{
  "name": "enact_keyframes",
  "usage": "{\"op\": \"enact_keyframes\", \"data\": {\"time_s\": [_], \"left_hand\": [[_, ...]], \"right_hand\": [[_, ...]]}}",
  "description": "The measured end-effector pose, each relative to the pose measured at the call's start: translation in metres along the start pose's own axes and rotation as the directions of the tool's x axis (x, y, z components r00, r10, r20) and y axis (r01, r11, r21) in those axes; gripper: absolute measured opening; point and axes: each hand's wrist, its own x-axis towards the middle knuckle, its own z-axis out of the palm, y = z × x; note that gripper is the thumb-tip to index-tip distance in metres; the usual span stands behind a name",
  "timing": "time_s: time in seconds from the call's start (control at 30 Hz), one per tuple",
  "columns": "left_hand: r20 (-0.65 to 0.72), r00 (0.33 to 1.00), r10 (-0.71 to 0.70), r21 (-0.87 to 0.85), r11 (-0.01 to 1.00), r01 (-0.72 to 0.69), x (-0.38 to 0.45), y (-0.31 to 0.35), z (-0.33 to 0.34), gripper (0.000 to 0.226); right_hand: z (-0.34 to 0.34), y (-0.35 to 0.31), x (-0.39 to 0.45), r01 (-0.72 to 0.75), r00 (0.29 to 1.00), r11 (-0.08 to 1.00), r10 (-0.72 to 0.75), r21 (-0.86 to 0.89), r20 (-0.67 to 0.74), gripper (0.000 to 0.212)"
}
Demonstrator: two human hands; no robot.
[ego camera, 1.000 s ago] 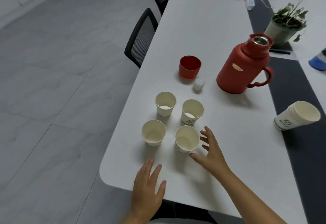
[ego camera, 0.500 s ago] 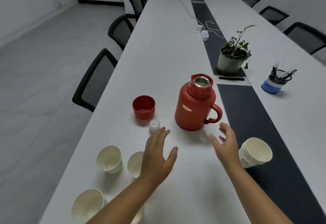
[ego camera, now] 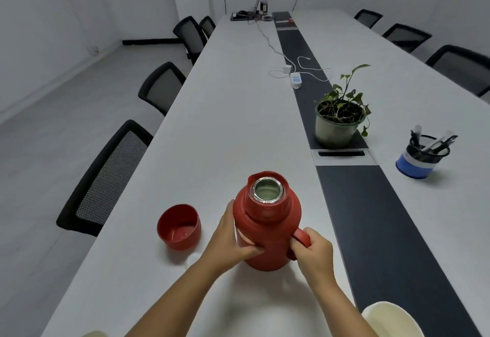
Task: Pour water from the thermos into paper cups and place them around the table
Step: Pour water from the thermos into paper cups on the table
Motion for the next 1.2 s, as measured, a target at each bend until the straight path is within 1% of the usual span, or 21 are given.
{"op": "enact_keyframes", "data": {"time_s": [0.07, 0.17, 0.27, 0.3, 0.4, 0.43, 0.57, 0.6, 0.7, 0.8, 0.93, 1.07, 1.2], "left_hand": [[-0.013, 1.0, 0.006, -0.031, 1.0, -0.006, -0.002, -0.001, 0.002, 0.093], [-0.007, 1.0, 0.0, -0.067, 0.998, 0.0, -0.018, -0.001, 0.002, 0.09], [0.015, 0.999, -0.028, -0.151, 0.988, 0.03, -0.049, 0.003, 0.003, 0.093], [0.026, 0.999, -0.028, -0.178, 0.983, 0.032, -0.062, 0.005, 0.004, 0.094], [0.042, 0.999, -0.013, -0.241, 0.97, 0.023, -0.106, 0.014, 0.003, 0.092], [0.038, 0.999, -0.01, -0.264, 0.964, 0.02, -0.122, 0.018, 0.002, 0.092], [-0.032, 0.999, -0.018, -0.345, 0.939, 0.006, -0.189, 0.025, 0.007, 0.092], [-0.049, 0.999, -0.022, -0.366, 0.931, 0.003, -0.206, 0.026, 0.009, 0.092], [-0.076, 0.997, -0.035, -0.443, 0.896, -0.002, -0.252, 0.024, 0.014, 0.088], [-0.093, 0.993, -0.076, -0.504, 0.863, 0.019, -0.29, 0.018, 0.016, 0.084], [-0.054, 0.989, -0.138, -0.551, 0.83, 0.086, -0.326, 0.007, 0.015, 0.08], [0.015, 0.974, -0.225, -0.612, 0.768, 0.187, -0.355, -0.005, 0.015, 0.08], [0.067, 0.958, -0.278, -0.648, 0.718, 0.253, -0.373, -0.012, 0.015, 0.084]], "right_hand": [[0.0, 0.0, -0.003, 0.001, 1.0, 0.999, 0.0, 0.049, -0.024, 0.041], [-0.007, 0.0, -0.016, -0.002, 1.0, 0.997, 0.005, 0.074, -0.029, 0.039], [-0.02, -0.002, -0.044, -0.004, 1.0, 0.994, 0.006, 0.108, -0.022, 0.037], [-0.025, -0.005, -0.056, -0.014, 1.0, 0.991, 0.017, 0.131, -0.022, 0.035], [-0.042, -0.018, -0.102, -0.057, 0.998, 0.98, 0.057, 0.193, 0.004, 0.019], [-0.049, -0.022, -0.118, -0.058, 0.998, 0.981, 0.056, 0.185, 0.019, 0.019], [-0.07, -0.038, -0.178, -0.025, 1.0, 0.997, 0.024, 0.073, 0.017, 0.03], [-0.074, -0.043, -0.192, -0.004, 1.0, 0.999, 0.004, 0.032, 0.012, 0.028], [-0.08, -0.056, -0.233, 0.085, 0.996, 0.987, -0.081, -0.138, 0.037, 0.011], [-0.082, -0.062, -0.271, 0.16, 0.987, 0.945, -0.153, -0.285, 0.049, 0.016], [-0.077, -0.07, -0.311, 0.2, 0.98, 0.922, -0.183, -0.33, 0.084, 0.014], [-0.072, -0.074, -0.339, 0.272, 0.956, 0.903, -0.213, -0.333, 0.202, 0.006], [-0.063, -0.072, -0.351, 0.277, 0.955, 0.881, -0.207, -0.383, 0.214, 0.017]]}}
